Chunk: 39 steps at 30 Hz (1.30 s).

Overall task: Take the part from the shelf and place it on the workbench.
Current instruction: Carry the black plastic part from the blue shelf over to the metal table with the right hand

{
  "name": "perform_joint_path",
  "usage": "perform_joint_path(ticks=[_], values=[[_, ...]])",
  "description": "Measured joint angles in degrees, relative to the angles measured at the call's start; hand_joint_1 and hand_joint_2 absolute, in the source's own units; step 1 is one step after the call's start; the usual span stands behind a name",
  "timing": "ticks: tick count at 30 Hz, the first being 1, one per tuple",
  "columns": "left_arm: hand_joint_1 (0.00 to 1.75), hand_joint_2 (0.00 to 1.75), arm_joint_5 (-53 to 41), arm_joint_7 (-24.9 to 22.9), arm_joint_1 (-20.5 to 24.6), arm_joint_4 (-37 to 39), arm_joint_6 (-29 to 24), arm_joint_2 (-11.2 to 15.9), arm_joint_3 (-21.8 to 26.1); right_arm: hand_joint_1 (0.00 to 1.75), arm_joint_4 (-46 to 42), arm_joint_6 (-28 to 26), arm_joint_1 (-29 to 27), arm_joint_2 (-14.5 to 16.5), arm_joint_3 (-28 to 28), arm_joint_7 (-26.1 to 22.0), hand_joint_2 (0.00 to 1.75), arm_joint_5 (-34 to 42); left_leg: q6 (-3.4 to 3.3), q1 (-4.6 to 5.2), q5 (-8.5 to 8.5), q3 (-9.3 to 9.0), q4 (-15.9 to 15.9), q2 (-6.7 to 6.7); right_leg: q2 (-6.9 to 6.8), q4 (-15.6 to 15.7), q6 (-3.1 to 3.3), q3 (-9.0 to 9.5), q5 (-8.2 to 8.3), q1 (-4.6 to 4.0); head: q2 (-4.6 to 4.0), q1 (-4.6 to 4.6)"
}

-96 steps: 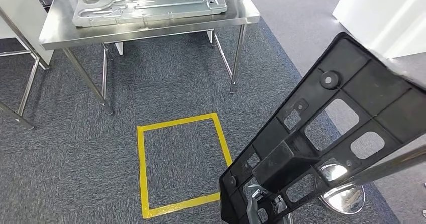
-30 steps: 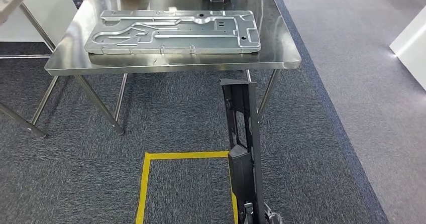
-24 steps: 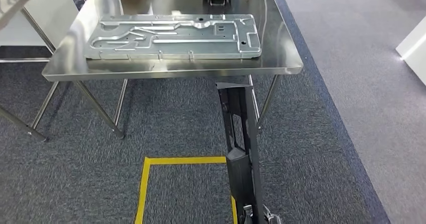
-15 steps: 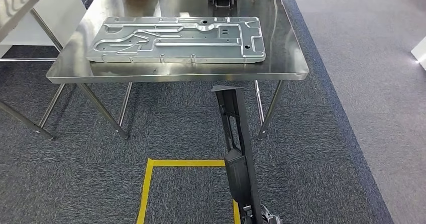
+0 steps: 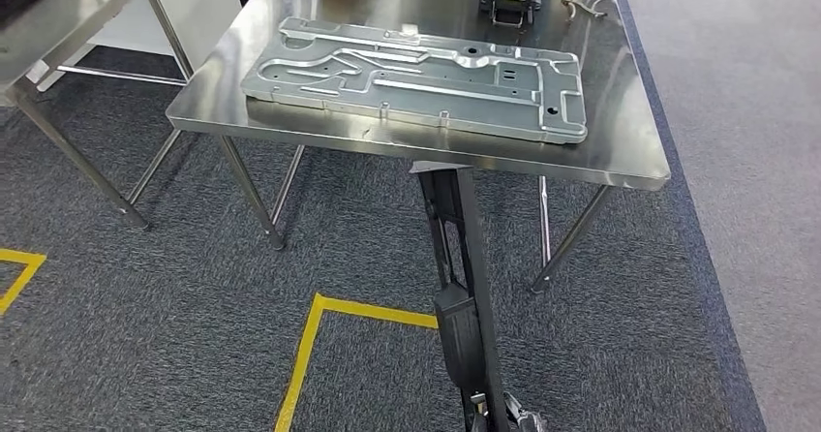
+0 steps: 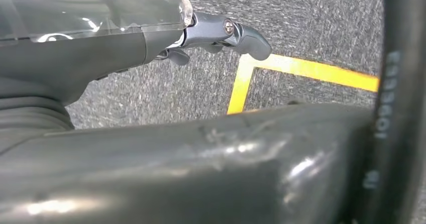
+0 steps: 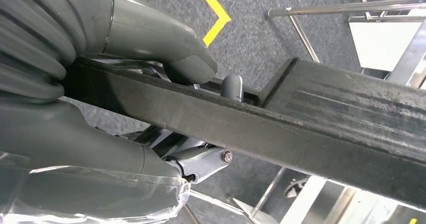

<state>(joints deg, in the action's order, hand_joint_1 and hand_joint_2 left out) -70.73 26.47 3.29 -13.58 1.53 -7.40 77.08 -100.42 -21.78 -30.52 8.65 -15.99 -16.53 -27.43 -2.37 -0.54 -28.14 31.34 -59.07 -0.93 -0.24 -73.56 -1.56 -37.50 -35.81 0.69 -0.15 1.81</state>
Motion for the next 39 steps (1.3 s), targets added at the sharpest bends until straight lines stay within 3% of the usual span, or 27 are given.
perform_joint_path(ticks=[2, 4, 6, 9, 11, 13, 14, 15, 17, 19, 20, 24, 26, 29, 30, 31, 33, 35, 37, 39], values=[[0.00, 0.00, -0.01, 0.17, 0.00, -0.03, 0.26, 0.01, 0.01, 1.75, -0.12, -0.34, 0.23, 0.26, 0.43, 0.00, 1.75, -1.67, 0.17, 0.02, -0.21, -0.31, -0.01, -0.69, 0.26, 6.52, 0.55, 2.40, 4.62, -0.07, 0.00, 0.00], [0.00, 0.00, -0.08, 0.46, 0.05, -0.03, 0.48, 0.01, 0.01, 1.75, -0.62, -1.18, 0.53, 0.56, 0.85, 0.19, 1.75, -4.01, 0.68, 0.17, -0.54, -0.33, -0.08, -1.11, 0.78, 12.82, 1.28, 4.82, 7.19, -0.31, 0.00, 0.01], [0.00, 0.00, -0.34, 0.84, 0.02, -0.04, 0.60, 0.05, 0.01, 1.75, -1.99, -3.09, 0.87, 0.84, 1.38, 0.93, 1.75, -8.10, 1.37, 0.16, -0.75, -0.07, 0.01, -1.31, 1.01, 14.59, 1.72, 5.36, 7.14, -0.59, 0.00, 0.01], [0.00, 0.00, -1.01, 1.32, 0.06, -0.09, 0.66, 0.26, -0.01, 1.75, -5.62, -5.45, 1.81, 0.83, 2.35, 3.00, 1.75, -12.31, 2.30, 0.12, -1.43, -0.02, -0.71, -0.87, 0.80, 15.64, 2.38, 6.09, 7.32, -0.18, 0.00, 0.01], [0.00, 0.00, -1.51, 1.70, 0.14, -0.12, 0.90, 0.37, -0.02, 1.75, -8.36, -6.22, 3.21, 0.34, 3.54, 4.11, 1.75, -11.78, 2.70, -0.03, -3.98, 2.39, -5.92, -0.18, 0.42, 16.17, 2.85, 6.77, 7.25, 0.06, 0.00, 0.01], [0.00, 0.00, -1.90, 2.00, 0.07, -0.12, 1.21, 0.44, -0.03, 1.75, -10.48, -6.46, 4.90, -0.54, 5.55, 4.55, 1.75, -10.25, 3.07, -0.19, -6.94, 6.61, -13.42, 0.16, 0.12, 16.17, 3.05, 7.21, 6.83, 0.04, 0.00, 0.02], [0.00, 0.00, -1.98, 2.08, -0.02, -0.12, 1.32, 0.49, -0.03, 1.75, -11.18, -6.38, 5.58, -0.94, 6.62, 4.61, 1.75, -9.70, 3.23, -0.24, -7.17, 8.00, -15.55, 0.28, 0.05, 16.16, 3.01, 7.50, 6.58, 0.04, 0.00, 0.02], [0.00, 0.00, -2.03, 2.12, -0.13, -0.13, 1.38, 0.54, -0.03, 1.75, -11.81, -6.27, 6.13, -1.29, 7.67, 4.62, 1.75, -9.30, 3.33, -0.30, -6.19, 8.44, -15.64, 0.40, -0.01, 16.15, 2.90, 7.91, 6.27, 0.06, 0.00, 0.02], [0.00, 0.00, -2.08, 2.17, -0.23, -0.14, 1.42, 0.64, -0.03, 1.75, -12.80, -6.17, 6.82, -1.73, 9.10, 4.50, 1.75, -9.04, 3.28, -0.42, -1.51, 6.21, -9.63, 0.72, -0.15, 16.14, 2.56, 9.05, 5.45, 0.11, 0.00, 0.02], [0.00, 0.00, -2.19, 2.18, -0.21, -0.13, 1.42, 0.70, -0.03, 1.75, -13.52, -6.51, 7.29, -2.00, 9.91, 4.14, 1.75, -9.32, 2.81, -0.22, 1.41, 3.26, -3.02, 1.03, -0.32, 16.10, 1.96, 9.91, 4.59, -0.05, 0.00, 0.02], [0.00, 0.00, -2.30, 2.17, -0.20, -0.13, 1.42, 0.71, -0.03, 1.75, -13.84, -6.85, 7.63, -2.15, 10.26, 3.99, 1.75, -9.63, 2.46, -0.07, 1.64, 2.53, -1.38, 1.10, -0.37, 16.15, 1.61, 10.11, 4.31, -0.12, 0.00, 0.01], [0.00, 0.00, -2.99, 1.93, -0.31, -0.14, 1.42, 0.73, -0.08, 1.75, -14.90, -7.87, 10.61, -3.86, 12.43, 5.58, 1.75, -12.95, 0.77, -0.04, 0.99, 1.33, 0.18, 0.85, -0.34, 14.71, 0.41, 9.95, 4.45, -0.05, 0.00, 0.00], [0.00, 0.00, -3.38, 1.72, -0.22, -0.13, 1.46, 0.75, -0.14, 1.75, -14.98, -5.91, 13.07, -5.37, 13.77, 8.52, 1.75, -16.63, 0.09, -0.13, 0.75, 0.24, 0.85, 0.78, -0.17, 9.53, -0.01, 6.83, 3.22, 0.10, 0.00, -0.01], [0.00, 0.00, -4.06, 1.33, 0.01, -0.14, 1.70, 0.85, -0.22, 1.75, -13.20, -0.39, 17.20, -8.70, 15.12, 13.84, 1.75, -24.88, -0.35, -0.04, -0.11, -0.75, 1.02, 0.66, -0.03, 0.54, -0.56, -0.47, 0.22, 0.15, 0.00, -0.01], [0.00, 0.00, -4.22, 1.17, 0.07, -0.13, 1.83, 0.89, -0.25, 1.75, -12.06, 1.18, 18.50, -9.95, 15.32, 15.27, 1.75, -28.14, -0.34, -0.03, -0.52, -1.22, 1.01, 0.54, -0.03, 0.16, -0.59, -1.76, 0.68, 0.15, 0.00, 0.00], [0.00, 0.00, -4.38, 0.99, 0.14, -0.13, 1.98, 0.93, -0.30, 1.75, -10.69, 2.62, 19.96, -11.23, 15.39, 16.59, 1.75, -31.52, -0.27, -0.03, -0.99, -1.85, 1.02, 0.41, -0.03, 1.76, -0.51, -2.04, 2.42, 0.15, 0.00, 0.00], [0.00, 0.00, -4.64, 0.65, 0.38, -0.11, 2.30, 0.98, -0.48, 1.75, -7.54, 4.96, 23.25, -13.78, 15.30, 18.74, 1.75, -37.57, -0.01, -0.02, -2.02, -3.12, 1.04, 0.20, 0.04, 8.67, 0.07, -0.67, 8.26, 0.07, 0.00, 0.00], [0.00, 0.00, -4.83, 0.45, 0.93, -0.05, 2.44, 0.99, -0.67, 1.75, -4.60, 6.18, 26.01, -16.00, 15.11, 19.92, 1.75, -40.69, 0.47, 0.04, -2.78, -3.59, 1.22, -0.06, 0.10, 13.86, 0.72, 0.37, 11.38, -0.29, 0.00, -0.01], [0.00, 0.00, -4.86, 0.36, 1.34, -0.01, 2.44, 1.02, -0.81, 1.75, -2.79, 6.44, 27.71, -17.41, 14.97, 20.37, 1.75, -41.39, 1.19, 0.13, -2.91, -3.97, 1.36, -0.26, 0.19, 15.06, 1.35, 0.61, 11.11, -0.54, 0.00, -0.01], [0.00, 0.00, -4.87, 0.32, 1.46, -0.01, 2.42, 1.15, -1.02, 1.75, -1.84, 6.45, 28.87, -18.22, 14.91, 20.80, 1.75, -41.98, 1.83, 0.16, -2.69, -4.03, 0.06, -0.12, 0.25, 15.55, 2.08, 1.83, 10.87, -0.26, 0.00, 0.01]])
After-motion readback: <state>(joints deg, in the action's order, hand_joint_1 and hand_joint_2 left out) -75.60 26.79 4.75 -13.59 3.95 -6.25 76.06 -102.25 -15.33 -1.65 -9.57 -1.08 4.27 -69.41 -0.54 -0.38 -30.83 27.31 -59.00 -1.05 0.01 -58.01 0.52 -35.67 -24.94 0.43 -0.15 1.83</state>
